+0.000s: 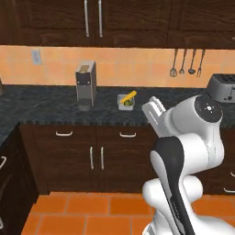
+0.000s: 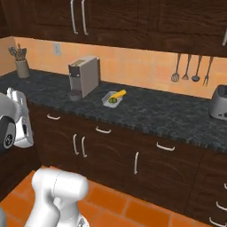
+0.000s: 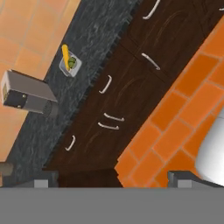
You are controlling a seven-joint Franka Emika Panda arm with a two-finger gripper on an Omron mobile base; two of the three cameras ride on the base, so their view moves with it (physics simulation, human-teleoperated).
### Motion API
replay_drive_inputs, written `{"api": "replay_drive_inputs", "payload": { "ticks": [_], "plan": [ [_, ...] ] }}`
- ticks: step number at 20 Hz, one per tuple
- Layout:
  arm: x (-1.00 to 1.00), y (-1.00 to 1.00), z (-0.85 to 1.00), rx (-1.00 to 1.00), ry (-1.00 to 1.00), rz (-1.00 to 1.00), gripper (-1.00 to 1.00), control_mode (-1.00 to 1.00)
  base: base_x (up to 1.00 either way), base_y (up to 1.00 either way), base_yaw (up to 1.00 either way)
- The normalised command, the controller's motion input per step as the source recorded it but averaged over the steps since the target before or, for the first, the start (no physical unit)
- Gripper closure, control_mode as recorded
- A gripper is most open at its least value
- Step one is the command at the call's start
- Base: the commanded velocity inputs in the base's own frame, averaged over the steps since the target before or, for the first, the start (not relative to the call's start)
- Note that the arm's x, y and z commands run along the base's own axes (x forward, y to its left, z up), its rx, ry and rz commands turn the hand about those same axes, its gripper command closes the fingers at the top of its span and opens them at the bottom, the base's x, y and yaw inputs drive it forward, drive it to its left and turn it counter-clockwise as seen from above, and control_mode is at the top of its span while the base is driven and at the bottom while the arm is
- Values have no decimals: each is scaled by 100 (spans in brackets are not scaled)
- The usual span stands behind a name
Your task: Take the meat container that has the steak and place it on the second highest rack of the freezer. Then take the vegetable container that has the corn and lime and place it on the highest rack of the freezer.
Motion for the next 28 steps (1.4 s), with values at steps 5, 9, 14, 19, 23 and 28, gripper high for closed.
{"api": "replay_drive_inputs", "payload": {
  "ticks": [5, 9, 14, 19, 23, 28],
  "plan": [
    [0, 0, 0, 0, 0, 0, -100, 100, 16, 22, -11],
    [0, 0, 0, 0, 0, 0, -100, 100, 71, 7, -9],
    [0, 0, 0, 0, 0, 0, -100, 100, 92, 7, -23],
    [0, 0, 0, 0, 0, 0, -100, 100, 65, 30, -27],
    [0, 0, 0, 0, 0, 0, -100, 100, 39, 57, -27],
    [0, 0, 0, 0, 0, 0, -100, 100, 68, 40, -19]
  ]
}}
